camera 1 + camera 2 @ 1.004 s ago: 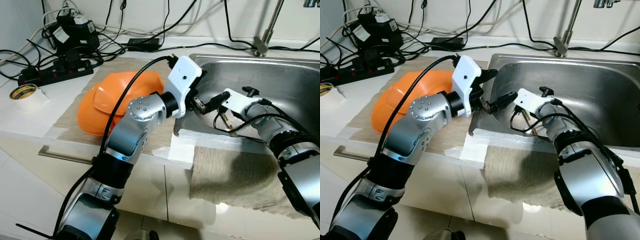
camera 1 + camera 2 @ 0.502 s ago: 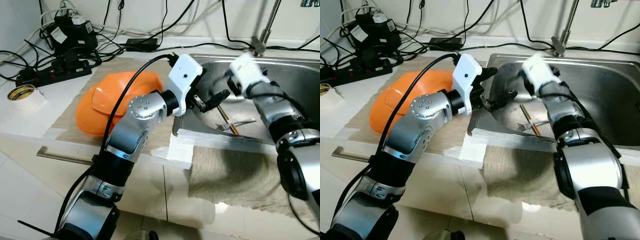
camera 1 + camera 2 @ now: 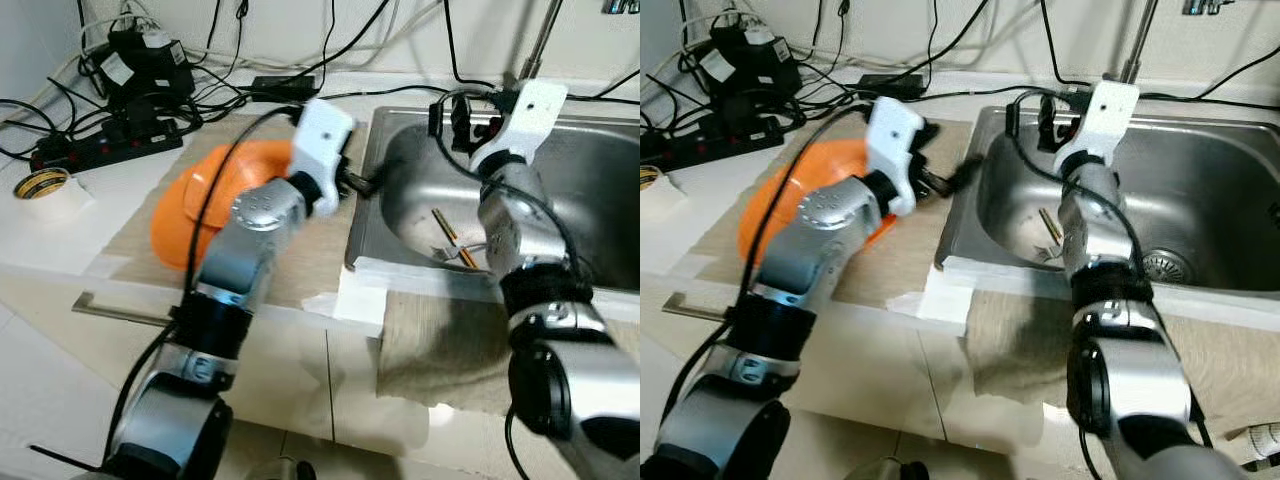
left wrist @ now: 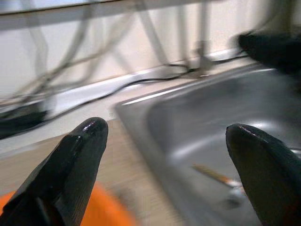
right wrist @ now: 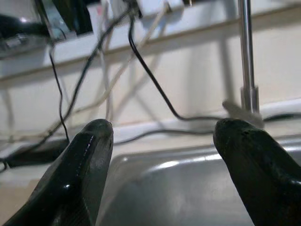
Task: Kitchen organization
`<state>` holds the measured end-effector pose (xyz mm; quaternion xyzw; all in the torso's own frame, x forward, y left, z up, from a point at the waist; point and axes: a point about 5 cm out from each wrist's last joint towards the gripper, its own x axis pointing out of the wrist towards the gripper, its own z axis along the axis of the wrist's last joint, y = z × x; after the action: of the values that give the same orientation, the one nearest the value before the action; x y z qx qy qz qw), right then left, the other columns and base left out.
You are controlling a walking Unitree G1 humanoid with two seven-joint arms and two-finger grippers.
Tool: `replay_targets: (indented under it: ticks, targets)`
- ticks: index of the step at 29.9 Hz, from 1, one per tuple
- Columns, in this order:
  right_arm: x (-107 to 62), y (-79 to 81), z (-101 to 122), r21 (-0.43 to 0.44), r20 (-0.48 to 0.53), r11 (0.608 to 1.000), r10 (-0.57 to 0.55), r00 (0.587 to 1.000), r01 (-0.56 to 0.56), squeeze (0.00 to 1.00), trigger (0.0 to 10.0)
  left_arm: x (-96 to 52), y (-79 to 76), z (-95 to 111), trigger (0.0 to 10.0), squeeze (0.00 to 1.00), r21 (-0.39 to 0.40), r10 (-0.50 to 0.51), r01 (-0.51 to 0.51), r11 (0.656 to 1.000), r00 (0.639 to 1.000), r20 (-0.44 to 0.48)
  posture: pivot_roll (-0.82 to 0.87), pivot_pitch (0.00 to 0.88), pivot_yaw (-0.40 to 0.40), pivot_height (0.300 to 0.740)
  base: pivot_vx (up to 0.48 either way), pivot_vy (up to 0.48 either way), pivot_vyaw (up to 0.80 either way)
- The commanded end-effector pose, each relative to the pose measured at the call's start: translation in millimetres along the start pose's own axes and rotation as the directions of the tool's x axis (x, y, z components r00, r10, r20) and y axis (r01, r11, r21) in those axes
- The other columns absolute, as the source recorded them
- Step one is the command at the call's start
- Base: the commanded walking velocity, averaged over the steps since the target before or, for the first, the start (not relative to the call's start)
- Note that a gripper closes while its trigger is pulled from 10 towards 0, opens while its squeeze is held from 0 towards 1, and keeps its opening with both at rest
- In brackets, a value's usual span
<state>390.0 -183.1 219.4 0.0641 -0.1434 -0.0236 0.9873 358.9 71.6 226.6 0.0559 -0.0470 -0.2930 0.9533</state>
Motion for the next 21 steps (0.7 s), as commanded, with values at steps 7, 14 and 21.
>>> replay_targets:
  ticks: [7, 14, 21]
  targets:
    - [-29.4, -1.7, -0.8, -0.077, 0.068, 0.997, -0.012, 0.998, 0.018, 0.00, 10.0, -30.6, 50.8, -3.9, 10.0, 0.00, 0.033, 0.299, -0.298, 0.954, 0.954, -0.032, -0.03, 0.000, 0.091, 0.740, 0.000, 0.000, 0.00]
    - [-58.0, -3.1, -9.0, -0.125, 0.062, 0.992, -0.015, 0.998, 0.023, 0.00, 10.0, -65.2, 72.8, -11.7, 10.0, 0.00, 0.030, 0.480, -0.480, 0.877, 0.877, -0.015, -0.02, 0.000, 0.087, 0.740, 0.000, 0.000, 0.00]
    - [-75.8, -3.5, -8.1, -0.163, 0.073, 0.986, -0.026, 0.997, 0.037, 0.00, 10.0, -85.3, 78.7, -10.6, 10.0, 0.00, 0.025, 0.554, -0.554, 0.832, 0.833, 0.002, -0.01, 0.000, 0.084, 0.740, 0.000, 0.000, 0.00]
